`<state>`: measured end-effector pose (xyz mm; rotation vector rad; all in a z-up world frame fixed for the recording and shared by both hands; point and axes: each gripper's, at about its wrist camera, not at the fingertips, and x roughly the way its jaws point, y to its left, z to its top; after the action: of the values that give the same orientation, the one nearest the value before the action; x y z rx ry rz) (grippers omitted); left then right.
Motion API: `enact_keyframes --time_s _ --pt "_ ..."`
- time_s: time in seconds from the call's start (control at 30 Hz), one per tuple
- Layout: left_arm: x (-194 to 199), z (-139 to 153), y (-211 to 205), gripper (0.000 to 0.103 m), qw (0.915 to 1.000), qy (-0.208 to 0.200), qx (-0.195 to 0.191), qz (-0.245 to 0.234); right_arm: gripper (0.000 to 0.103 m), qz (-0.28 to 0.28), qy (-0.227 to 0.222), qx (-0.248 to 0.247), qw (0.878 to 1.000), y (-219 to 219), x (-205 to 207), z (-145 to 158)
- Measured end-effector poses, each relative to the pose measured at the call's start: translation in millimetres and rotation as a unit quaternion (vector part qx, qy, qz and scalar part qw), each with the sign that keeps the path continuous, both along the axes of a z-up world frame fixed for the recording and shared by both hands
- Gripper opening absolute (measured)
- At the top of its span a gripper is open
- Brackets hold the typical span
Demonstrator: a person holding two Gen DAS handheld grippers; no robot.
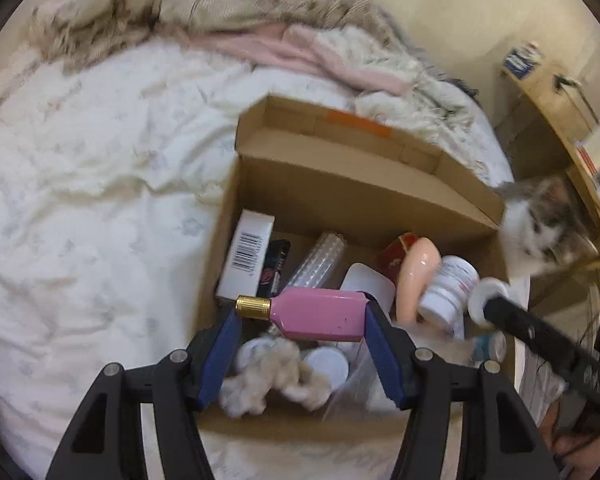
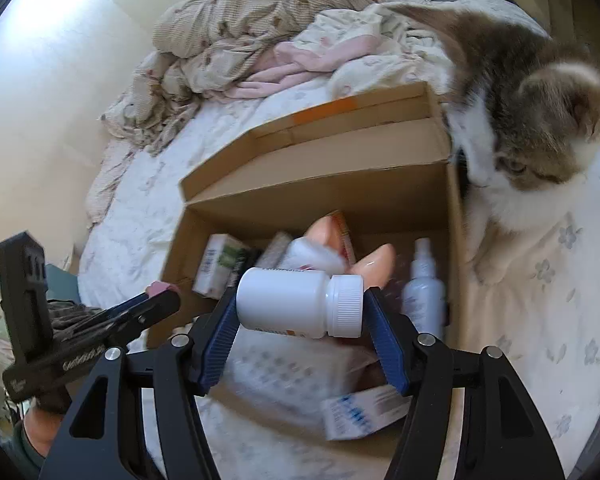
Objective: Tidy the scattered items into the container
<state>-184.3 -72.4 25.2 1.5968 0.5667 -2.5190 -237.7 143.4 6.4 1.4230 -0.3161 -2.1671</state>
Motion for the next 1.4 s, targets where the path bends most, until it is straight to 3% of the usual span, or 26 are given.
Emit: enact_keyframes --time_s 0.1,0.17,0.23,0.47,0.63,0.73,0.83,0.93,1.03,1.07,1.17,1.4 --pt "-13 -15 -3 0.065 0.9993 -0.001 0.03 0.02 0.069 -0.003 -0.01 -0.001 1.0 1 -5 -5" --pt "-16 -19 -1 0.082 0.999 0.002 0.041 0.014 0.096 -0.007 0.0 0.018 1.0 -2 -5 -2" --pt "-19 -19 0 0.082 0.9992 0.0 0.038 0.009 0.101 -0.011 0.02 0.04 0.999 -4 -4 4" --pt "3 7 -1 0.082 0.9995 0.023 0.022 -0.003 0.101 -0.007 0.042 0.034 0.999 -8 10 20" --pt "51 35 3 0.082 0.9978 0.064 -0.018 -0.01 0.101 0.001 0.06 0.037 0.998 -9 44 34" --pt "80 43 5 0.082 0.9961 0.083 -0.022 -0.018 0.101 0.019 0.069 0.041 0.997 -11 72 44" --pt "104 33 13 0.082 0.996 0.081 -0.017 -0.034 0.101 0.035 0.084 0.049 0.995 -12 104 51" --pt "133 15 21 0.082 0.9942 0.09 -0.058 -0.009 0.103 0.045 0.122 0.043 0.991 -9 138 47" --pt "138 4 24 0.082 0.9969 0.075 -0.022 -0.002 0.103 0.023 0.172 0.073 0.982 -3 162 37" --pt "137 6 28 0.082 0.9961 0.082 -0.031 -0.011 0.103 0.014 0.178 0.084 0.98 -2 164 34" --pt "135 8 39 0.082 0.9912 0.098 -0.086 -0.024 0.103 -0.003 0.176 0.087 0.98 0 157 27" --pt "137 5 56 0.082 0.9867 0.101 -0.113 -0.06 0.103 -0.005 0.152 0.105 0.983 -3 148 13"
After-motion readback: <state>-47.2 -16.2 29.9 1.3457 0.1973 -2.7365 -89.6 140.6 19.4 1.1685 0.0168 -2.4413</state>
